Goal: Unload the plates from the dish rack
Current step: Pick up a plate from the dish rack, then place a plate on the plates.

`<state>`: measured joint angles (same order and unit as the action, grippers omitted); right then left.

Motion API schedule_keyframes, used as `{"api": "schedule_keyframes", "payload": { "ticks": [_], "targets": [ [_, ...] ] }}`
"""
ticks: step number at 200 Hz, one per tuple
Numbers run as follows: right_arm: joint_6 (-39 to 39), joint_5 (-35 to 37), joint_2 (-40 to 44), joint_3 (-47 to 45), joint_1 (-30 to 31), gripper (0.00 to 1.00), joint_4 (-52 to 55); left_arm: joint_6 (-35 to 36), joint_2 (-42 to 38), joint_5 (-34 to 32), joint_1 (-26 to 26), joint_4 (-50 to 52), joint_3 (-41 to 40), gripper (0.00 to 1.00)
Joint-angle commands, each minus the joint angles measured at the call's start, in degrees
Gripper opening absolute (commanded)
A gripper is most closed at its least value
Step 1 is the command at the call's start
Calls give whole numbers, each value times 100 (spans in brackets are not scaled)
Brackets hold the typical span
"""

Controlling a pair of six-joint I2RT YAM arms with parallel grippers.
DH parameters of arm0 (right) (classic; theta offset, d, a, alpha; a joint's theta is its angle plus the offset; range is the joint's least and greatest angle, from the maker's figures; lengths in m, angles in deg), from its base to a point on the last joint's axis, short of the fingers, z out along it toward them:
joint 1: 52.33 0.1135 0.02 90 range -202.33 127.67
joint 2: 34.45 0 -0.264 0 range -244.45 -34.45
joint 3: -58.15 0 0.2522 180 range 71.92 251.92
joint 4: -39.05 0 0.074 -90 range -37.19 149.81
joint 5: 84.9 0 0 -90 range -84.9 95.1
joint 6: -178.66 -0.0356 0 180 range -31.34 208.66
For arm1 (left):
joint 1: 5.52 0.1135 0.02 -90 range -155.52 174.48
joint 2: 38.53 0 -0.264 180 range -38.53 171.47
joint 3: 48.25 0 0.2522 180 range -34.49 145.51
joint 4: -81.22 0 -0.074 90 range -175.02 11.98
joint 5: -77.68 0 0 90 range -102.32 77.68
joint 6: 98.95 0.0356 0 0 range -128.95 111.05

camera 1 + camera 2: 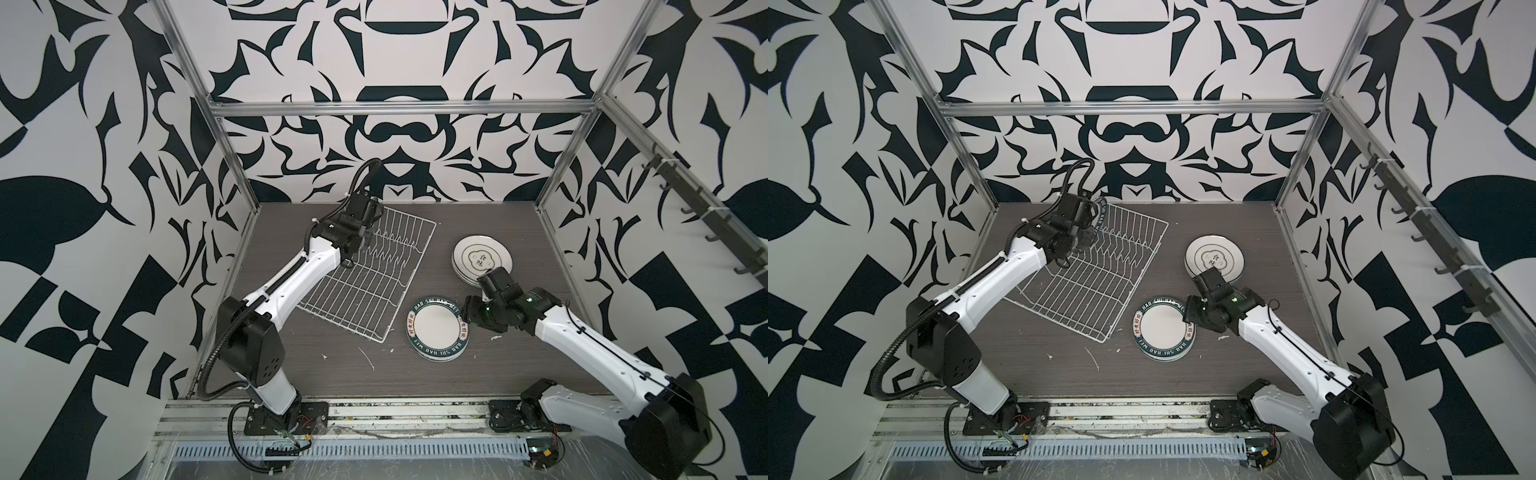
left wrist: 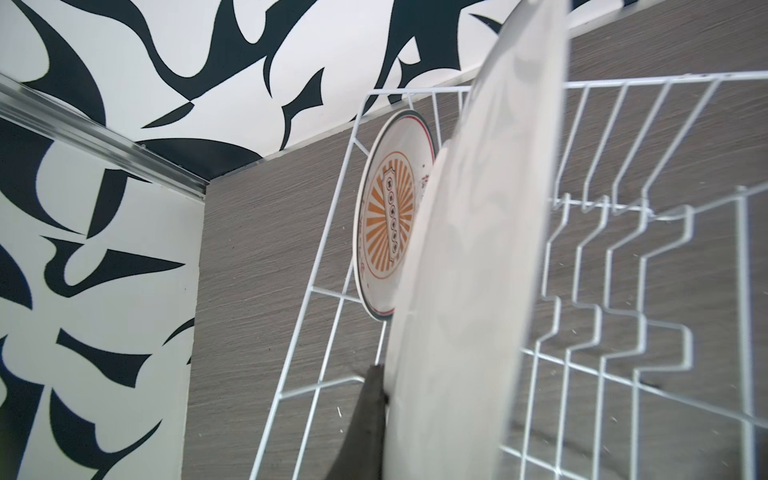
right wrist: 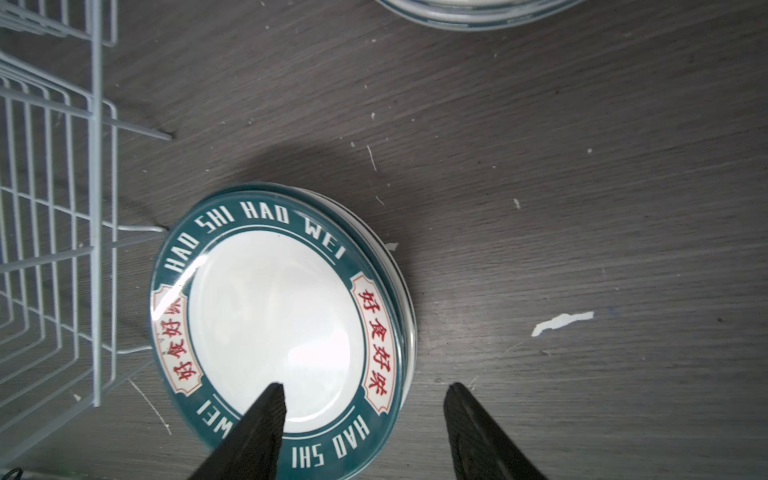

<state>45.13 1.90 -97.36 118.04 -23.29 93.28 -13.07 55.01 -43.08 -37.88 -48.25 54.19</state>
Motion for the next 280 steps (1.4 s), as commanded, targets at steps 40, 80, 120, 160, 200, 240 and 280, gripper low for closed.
{"api": "schedule_keyframes", "payload": {
  "ticks": [40, 80, 120, 160, 200, 240, 280],
  "targets": [
    [33, -947, 497, 244, 32, 64, -1397, -2084, -1121, 1552, -16, -11, 39, 0],
    [-590, -1402, 605, -72, 27, 64, -2974, -3158, -1677, 2373, -16, -511, -540, 0],
    [-1508, -1663, 414, -430, 23, 62, -4822, -4339, -2396, 3111, -7, -1322, -1570, 0],
    [-2038, -2026, -209, -367, 26, 61, -5892, -5232, -2835, 3488, -7, -2037, -2435, 0],
    [-2695, -2481, -881, -258, 42, 59, -7001, -5641, -2776, 3998, 19, -2532, -2911, 0],
    [-2874, -2545, -1274, -135, 84, 56, -7463, -5854, -2602, 4349, 19, -2880, -3116, 0],
    [-2980, -2616, -1563, -25, 137, 48, -7841, -6016, -2507, 4629, 19, -3191, -3281, 0]
  ]
}}
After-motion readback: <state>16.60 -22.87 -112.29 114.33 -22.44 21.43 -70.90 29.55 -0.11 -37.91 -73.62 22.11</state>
